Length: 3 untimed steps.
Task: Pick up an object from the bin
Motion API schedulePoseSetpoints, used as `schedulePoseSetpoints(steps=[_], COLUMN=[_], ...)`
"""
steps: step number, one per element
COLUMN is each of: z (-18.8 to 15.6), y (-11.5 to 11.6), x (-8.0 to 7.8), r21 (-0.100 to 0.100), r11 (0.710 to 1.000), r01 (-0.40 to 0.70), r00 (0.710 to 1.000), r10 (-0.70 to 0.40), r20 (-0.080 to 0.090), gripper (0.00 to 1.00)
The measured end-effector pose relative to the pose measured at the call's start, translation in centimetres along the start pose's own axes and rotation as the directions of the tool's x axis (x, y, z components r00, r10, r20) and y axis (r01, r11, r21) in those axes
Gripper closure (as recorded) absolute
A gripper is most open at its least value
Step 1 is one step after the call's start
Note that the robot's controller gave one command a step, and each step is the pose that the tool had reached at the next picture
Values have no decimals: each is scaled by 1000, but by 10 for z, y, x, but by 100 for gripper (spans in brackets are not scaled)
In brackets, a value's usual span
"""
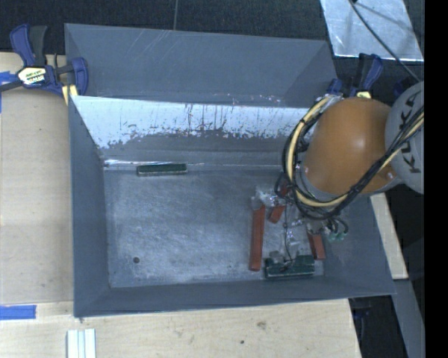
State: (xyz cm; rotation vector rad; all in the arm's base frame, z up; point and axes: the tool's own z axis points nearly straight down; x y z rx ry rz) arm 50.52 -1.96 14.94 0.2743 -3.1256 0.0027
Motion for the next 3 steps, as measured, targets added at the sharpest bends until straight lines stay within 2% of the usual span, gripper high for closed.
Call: schedulePoseSetpoints(steps=[1,2,3], z=[77,75,-90], y=[-4,-3,15], x=[-17,-19,-18], r21=[0,2,8], r11=[870,872,854], r01=[493,490,520], r00=[870,872,854], r10=[-493,-490,-520], r20=[3,7,14], gripper=[0,100,100])
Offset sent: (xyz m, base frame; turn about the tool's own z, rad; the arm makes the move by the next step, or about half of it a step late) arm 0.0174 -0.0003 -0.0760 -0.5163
